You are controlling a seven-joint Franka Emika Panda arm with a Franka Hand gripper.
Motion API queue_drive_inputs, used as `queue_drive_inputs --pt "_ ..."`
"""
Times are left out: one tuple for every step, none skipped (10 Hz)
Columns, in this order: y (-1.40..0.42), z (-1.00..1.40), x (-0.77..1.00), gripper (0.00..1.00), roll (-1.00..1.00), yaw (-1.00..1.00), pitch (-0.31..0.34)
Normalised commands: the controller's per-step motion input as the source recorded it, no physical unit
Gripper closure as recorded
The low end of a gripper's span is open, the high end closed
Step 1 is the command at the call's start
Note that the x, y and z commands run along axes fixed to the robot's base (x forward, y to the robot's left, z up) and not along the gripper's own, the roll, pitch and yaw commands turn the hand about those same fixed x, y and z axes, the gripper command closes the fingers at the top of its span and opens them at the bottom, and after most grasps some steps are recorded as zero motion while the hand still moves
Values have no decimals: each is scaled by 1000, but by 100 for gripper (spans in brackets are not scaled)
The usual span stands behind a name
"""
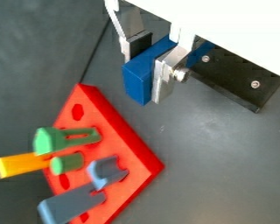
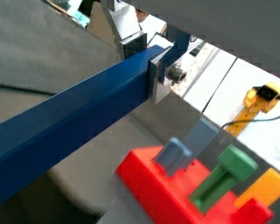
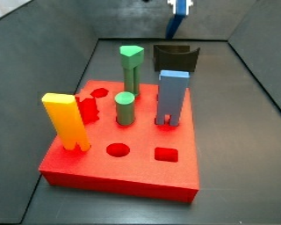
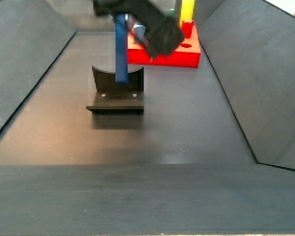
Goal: Pick up the rectangle object. Move up. Place the rectangle object on the fixture. Regrasp the rectangle object. Move to above the board. Insert the rectangle object.
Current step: Place the rectangle object on the fixture.
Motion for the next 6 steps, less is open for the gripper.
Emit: queue_drive_inputs --pt "118 -1000 127 100 -82 -170 -38" --pt "117 -1000 131 100 -90 -143 -75" --pt "94 -883 121 100 -94 -109 -102" --pt "68 -708 101 100 -93 -77 -118" --pt "48 -537 85 100 -91 -44 -124" --pt "62 -343 66 100 -58 -12 -112"
